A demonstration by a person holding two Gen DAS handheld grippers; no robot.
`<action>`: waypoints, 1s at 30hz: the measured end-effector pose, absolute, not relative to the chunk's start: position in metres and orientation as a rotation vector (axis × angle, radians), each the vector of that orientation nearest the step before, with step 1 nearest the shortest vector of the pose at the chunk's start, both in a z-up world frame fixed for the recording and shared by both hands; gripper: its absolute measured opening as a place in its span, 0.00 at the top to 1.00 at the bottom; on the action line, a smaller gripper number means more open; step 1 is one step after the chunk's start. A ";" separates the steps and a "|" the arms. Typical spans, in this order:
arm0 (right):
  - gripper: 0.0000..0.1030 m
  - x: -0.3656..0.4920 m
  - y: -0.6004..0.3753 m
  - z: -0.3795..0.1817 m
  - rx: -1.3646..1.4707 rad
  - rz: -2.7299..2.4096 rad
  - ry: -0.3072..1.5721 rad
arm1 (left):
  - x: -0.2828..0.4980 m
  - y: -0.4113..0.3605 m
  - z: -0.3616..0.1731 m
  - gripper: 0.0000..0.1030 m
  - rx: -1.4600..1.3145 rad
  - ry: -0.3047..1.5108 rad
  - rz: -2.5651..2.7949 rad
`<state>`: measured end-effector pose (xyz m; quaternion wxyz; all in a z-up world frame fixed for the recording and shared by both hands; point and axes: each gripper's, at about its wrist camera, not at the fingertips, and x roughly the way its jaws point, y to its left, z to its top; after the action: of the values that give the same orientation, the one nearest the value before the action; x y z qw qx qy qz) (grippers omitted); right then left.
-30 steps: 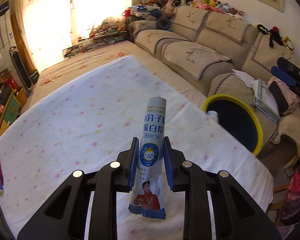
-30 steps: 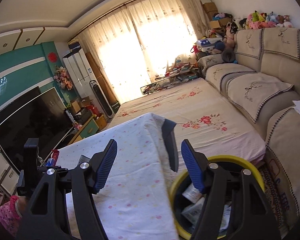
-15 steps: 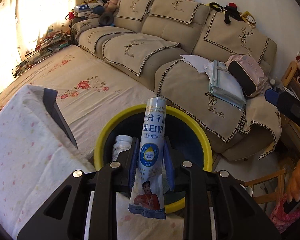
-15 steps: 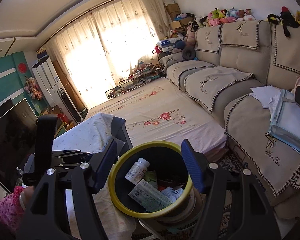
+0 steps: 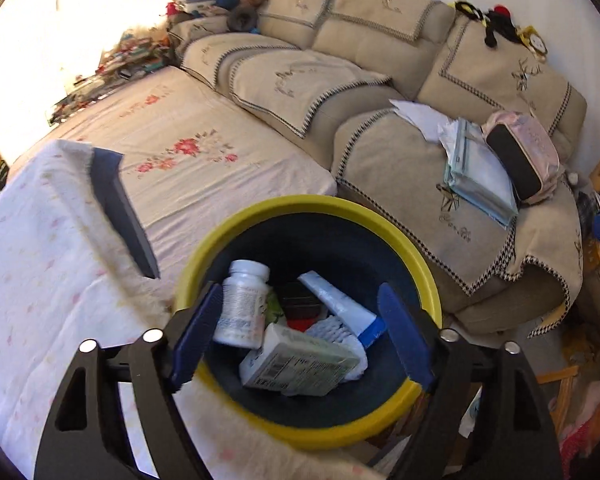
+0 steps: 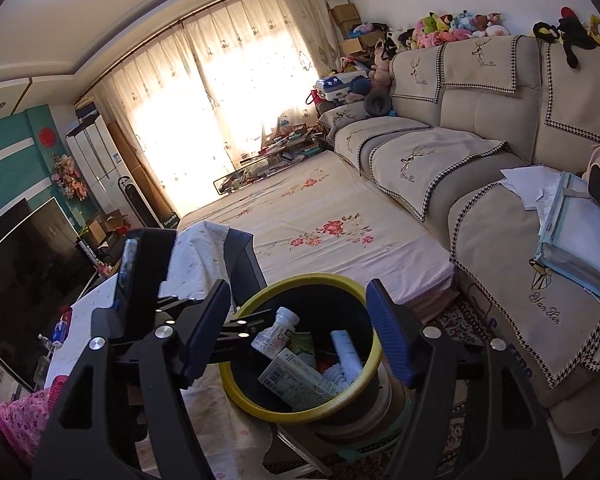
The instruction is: Collect trash
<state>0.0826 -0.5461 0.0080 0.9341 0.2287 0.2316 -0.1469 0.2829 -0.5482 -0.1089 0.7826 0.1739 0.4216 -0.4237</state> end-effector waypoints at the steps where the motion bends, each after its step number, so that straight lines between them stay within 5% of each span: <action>1: 0.35 0.084 -0.542 0.007 0.464 -0.289 0.477 | 0.279 -0.534 -0.101 0.15 0.350 0.893 -0.904; 8: 0.35 0.096 -0.505 0.009 0.430 -0.200 0.489 | 0.241 -0.403 -0.053 0.05 0.174 0.743 -0.735; 20: 0.25 0.102 -0.424 0.033 0.269 -0.089 0.476 | 0.156 -0.180 0.006 0.05 0.069 0.509 -0.203; 30: 0.07 0.062 -0.390 0.053 0.153 -0.129 0.425 | 0.099 -0.115 0.022 0.05 -0.008 0.442 -0.087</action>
<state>0.0618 -0.3897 0.0535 0.9725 0.0757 0.2107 -0.0639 0.0993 -0.1145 0.0217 0.9748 -0.0038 0.2190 -0.0431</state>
